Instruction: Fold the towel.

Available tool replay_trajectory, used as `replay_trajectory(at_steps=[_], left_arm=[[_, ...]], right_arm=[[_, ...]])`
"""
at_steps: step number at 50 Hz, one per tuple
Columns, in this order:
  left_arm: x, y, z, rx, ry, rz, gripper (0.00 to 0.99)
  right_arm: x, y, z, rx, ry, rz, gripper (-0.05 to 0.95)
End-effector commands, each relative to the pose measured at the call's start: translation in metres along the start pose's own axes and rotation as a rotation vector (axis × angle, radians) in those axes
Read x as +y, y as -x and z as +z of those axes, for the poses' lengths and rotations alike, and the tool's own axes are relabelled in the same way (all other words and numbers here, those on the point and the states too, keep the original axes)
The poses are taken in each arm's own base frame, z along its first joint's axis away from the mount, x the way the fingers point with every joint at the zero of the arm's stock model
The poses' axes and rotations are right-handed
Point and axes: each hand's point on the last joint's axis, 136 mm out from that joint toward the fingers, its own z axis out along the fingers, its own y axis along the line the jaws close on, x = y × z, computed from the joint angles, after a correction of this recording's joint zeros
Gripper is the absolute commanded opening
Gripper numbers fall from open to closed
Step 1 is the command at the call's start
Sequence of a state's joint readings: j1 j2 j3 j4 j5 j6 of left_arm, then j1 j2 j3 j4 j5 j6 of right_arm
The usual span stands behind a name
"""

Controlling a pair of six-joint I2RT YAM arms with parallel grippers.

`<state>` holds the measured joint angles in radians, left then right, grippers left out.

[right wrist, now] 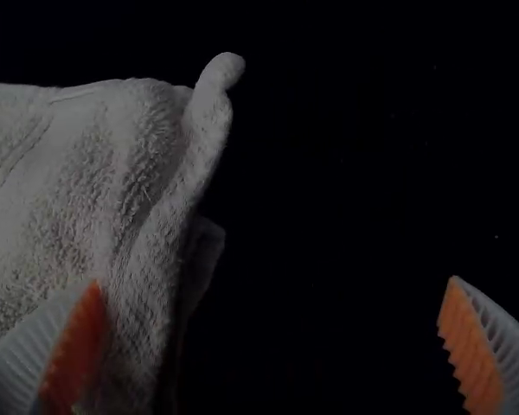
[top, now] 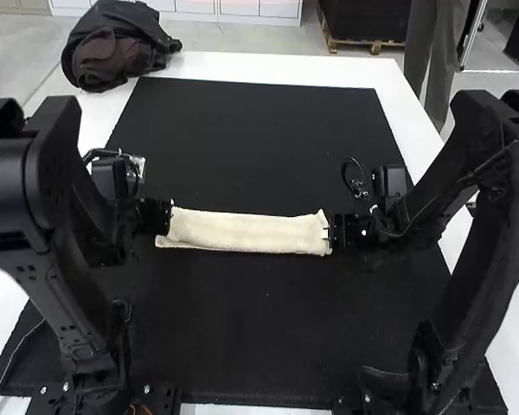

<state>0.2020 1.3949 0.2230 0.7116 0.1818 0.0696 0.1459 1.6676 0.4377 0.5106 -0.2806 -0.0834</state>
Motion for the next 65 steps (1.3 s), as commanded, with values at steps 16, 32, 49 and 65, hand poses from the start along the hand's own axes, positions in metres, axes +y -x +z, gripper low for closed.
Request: replay_trajectory(at_steps=[16, 32, 49, 65], left_arm=[[0.011, 0.04, -0.011, -0.094, 0.036, -0.03, 0.961], [0.01, 0.032, -0.01, -0.051, 0.028, -0.038, 0.961], [0.019, 0.041, -0.01, -0.047, 0.044, -0.051, 0.961], [0.027, 0.038, -0.01, -0.027, 0.062, -0.065, 0.961]], right_arm=[[0.025, 0.042, 0.002, -0.072, 0.055, -0.018, 0.89], [0.049, 0.032, 0.01, -0.034, 0.1, -0.028, 0.89], [0.045, 0.014, 0.019, 0.016, 0.089, -0.017, 0.89], [0.047, -0.007, 0.03, 0.074, 0.104, -0.022, 0.8]])
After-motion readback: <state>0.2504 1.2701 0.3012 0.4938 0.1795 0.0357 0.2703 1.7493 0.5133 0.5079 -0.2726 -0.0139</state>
